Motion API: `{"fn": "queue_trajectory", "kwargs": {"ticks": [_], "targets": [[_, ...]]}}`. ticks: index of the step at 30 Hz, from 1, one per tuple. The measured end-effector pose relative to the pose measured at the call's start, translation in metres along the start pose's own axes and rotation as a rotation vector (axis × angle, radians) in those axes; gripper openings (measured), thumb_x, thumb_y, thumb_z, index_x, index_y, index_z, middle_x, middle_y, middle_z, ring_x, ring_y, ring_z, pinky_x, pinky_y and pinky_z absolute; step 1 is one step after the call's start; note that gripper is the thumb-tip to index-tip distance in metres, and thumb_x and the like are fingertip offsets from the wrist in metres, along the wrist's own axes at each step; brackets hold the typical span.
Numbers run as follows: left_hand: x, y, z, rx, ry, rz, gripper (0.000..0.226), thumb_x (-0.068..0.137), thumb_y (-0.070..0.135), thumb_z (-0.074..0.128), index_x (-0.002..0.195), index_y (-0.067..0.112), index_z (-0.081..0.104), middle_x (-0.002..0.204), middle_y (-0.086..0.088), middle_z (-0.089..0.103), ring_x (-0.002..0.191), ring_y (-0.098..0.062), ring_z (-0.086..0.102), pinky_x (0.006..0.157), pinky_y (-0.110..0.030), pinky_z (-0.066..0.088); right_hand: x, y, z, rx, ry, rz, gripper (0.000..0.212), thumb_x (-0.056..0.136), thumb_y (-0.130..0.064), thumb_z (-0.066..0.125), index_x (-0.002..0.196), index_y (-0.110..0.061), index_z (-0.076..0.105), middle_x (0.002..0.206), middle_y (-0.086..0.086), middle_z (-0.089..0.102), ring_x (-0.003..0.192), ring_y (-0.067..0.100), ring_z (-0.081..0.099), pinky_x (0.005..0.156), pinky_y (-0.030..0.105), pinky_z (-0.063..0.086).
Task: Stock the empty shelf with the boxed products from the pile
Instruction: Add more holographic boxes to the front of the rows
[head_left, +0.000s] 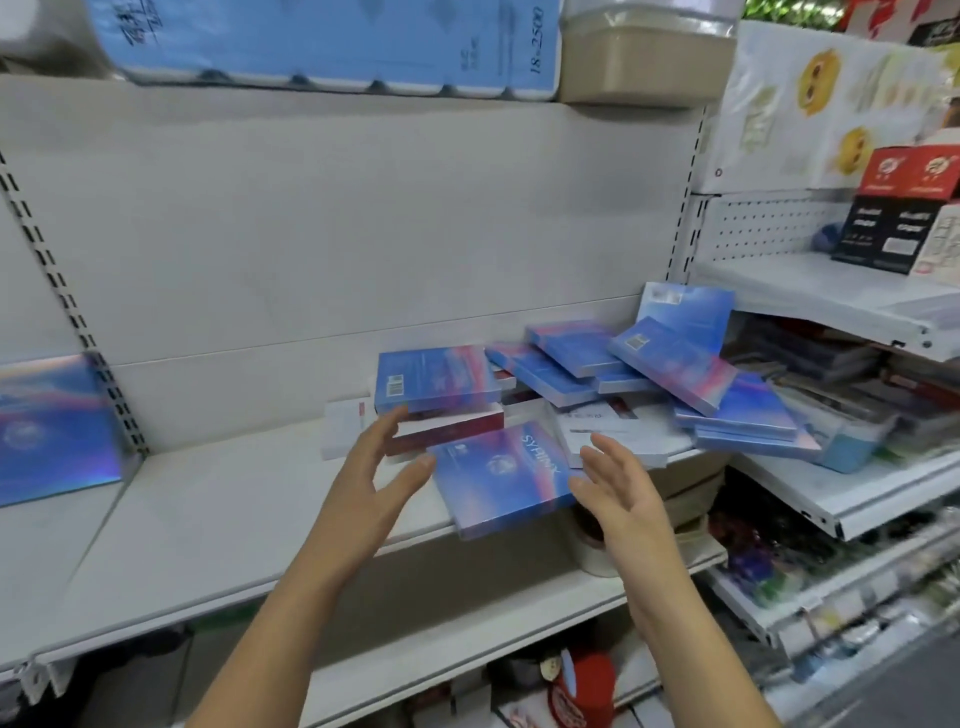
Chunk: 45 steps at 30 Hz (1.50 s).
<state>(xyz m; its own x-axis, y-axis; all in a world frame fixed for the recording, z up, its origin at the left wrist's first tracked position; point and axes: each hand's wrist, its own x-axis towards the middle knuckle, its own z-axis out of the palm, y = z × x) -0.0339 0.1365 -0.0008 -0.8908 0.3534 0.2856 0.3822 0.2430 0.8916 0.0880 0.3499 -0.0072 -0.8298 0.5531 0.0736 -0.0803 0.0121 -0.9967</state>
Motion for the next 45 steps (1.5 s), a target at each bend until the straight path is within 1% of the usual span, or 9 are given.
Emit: {"fn": "queue_trajectory", "kwargs": {"ticks": [4, 9, 13, 17, 22, 28, 33, 38, 45], "targets": [[0.050, -0.001, -0.009, 0.055, 0.033, 0.039, 0.065, 0.089, 0.046, 0.069, 0.147, 0.046, 0.039, 0.156, 0.017, 0.039, 0.140, -0.005, 0.039, 0.105, -0.027, 0.037, 0.020, -0.001, 0.008, -0.060, 0.041, 0.012, 0.048, 0.095, -0.016, 0.067, 0.138, -0.033, 0.052, 0.139, -0.011, 0.056, 0.129, 0.007, 0.052, 0.103, 0.027, 0.039], [0.109, -0.014, -0.015, 0.211, -0.087, 0.119, 0.083, 0.083, 0.042, 0.080, 0.152, 0.036, 0.034, 0.157, 0.010, 0.038, 0.139, -0.012, 0.041, 0.113, -0.035, 0.042, 0.038, -0.003, 0.030, -0.140, 0.089, -0.016, 0.042, 0.094, -0.016, 0.069, 0.133, -0.029, 0.059, 0.131, -0.012, 0.061, 0.123, 0.005, 0.056, 0.101, 0.023, 0.042], [0.148, -0.035, -0.008, 0.429, -0.227, 0.194, 0.097, 0.074, 0.049, 0.085, 0.155, 0.032, 0.033, 0.162, 0.009, 0.033, 0.147, -0.014, 0.032, 0.120, -0.034, 0.029, 0.039, -0.006, 0.043, -0.178, 0.234, -0.025, 0.006, 0.093, -0.021, 0.070, 0.098, -0.017, 0.071, 0.092, -0.006, 0.073, 0.081, 0.004, 0.067, 0.074, 0.018, 0.050], [0.165, -0.053, -0.001, 0.652, -0.247, 0.306, 0.092, 0.075, 0.052, 0.081, 0.153, 0.030, 0.040, 0.163, 0.004, 0.033, 0.152, -0.018, 0.027, 0.121, -0.035, 0.024, 0.025, -0.002, 0.025, -0.140, 0.263, 0.221, 0.052, 0.096, -0.039, 0.064, 0.058, -0.006, 0.052, 0.052, 0.016, 0.053, 0.040, 0.023, 0.044, 0.048, 0.032, 0.043], [0.162, -0.054, 0.007, 0.782, -0.205, 0.363, 0.085, 0.072, 0.062, 0.061, 0.150, 0.031, 0.046, 0.159, 0.007, 0.041, 0.146, -0.016, 0.037, 0.117, -0.035, 0.023, 0.015, 0.015, 0.031, -0.154, 0.071, 0.583, 0.075, 0.084, -0.072, 0.056, 0.095, 0.002, 0.069, 0.077, 0.025, 0.074, 0.046, 0.027, 0.058, 0.048, 0.032, 0.054], [0.153, -0.041, -0.003, 0.839, -0.134, 0.415, 0.058, 0.085, 0.052, 0.070, 0.139, 0.035, 0.056, 0.139, 0.015, 0.060, 0.128, -0.015, 0.054, 0.093, -0.033, 0.043, 0.026, 0.020, 0.050, -0.050, 0.127, 0.482, 0.050, 0.088, -0.040, 0.075, 0.091, 0.009, 0.064, 0.070, 0.025, 0.071, 0.050, 0.030, 0.062, 0.053, 0.037, 0.055], [0.140, -0.024, -0.028, 0.665, 0.176, 0.411, 0.027, 0.100, 0.042, 0.052, 0.126, 0.038, 0.060, 0.104, 0.014, 0.069, 0.090, -0.018, 0.062, 0.075, -0.034, 0.050, 0.032, 0.010, 0.040, -0.020, 0.112, 0.364, 0.022, 0.095, -0.023, 0.067, 0.095, -0.001, 0.068, 0.070, 0.016, 0.073, 0.056, 0.029, 0.069, 0.053, 0.035, 0.057], [0.131, -0.019, -0.053, 0.175, 0.365, 0.193, 0.020, 0.102, 0.043, 0.052, 0.115, 0.029, 0.059, 0.096, 0.019, 0.064, 0.081, -0.001, 0.062, 0.063, -0.008, 0.044, 0.054, 0.004, 0.038, 0.015, 0.037, 0.177, 0.018, 0.096, -0.013, 0.060, 0.094, -0.016, 0.077, 0.096, 0.009, 0.078, 0.090, 0.034, 0.073, 0.088, 0.050, 0.056], [0.097, -0.044, -0.101, -0.240, 0.498, -0.006, 0.014, 0.100, 0.032, 0.063, 0.103, 0.021, 0.072, 0.095, 0.003, 0.077, 0.089, -0.019, 0.071, 0.078, -0.036, 0.055, 0.089, 0.001, 0.045, 0.228, -0.149, 0.120, 0.028, 0.084, -0.021, 0.070, 0.112, -0.016, 0.070, 0.106, 0.013, 0.077, 0.091, 0.033, 0.076, 0.085, 0.051, 0.059]]}}
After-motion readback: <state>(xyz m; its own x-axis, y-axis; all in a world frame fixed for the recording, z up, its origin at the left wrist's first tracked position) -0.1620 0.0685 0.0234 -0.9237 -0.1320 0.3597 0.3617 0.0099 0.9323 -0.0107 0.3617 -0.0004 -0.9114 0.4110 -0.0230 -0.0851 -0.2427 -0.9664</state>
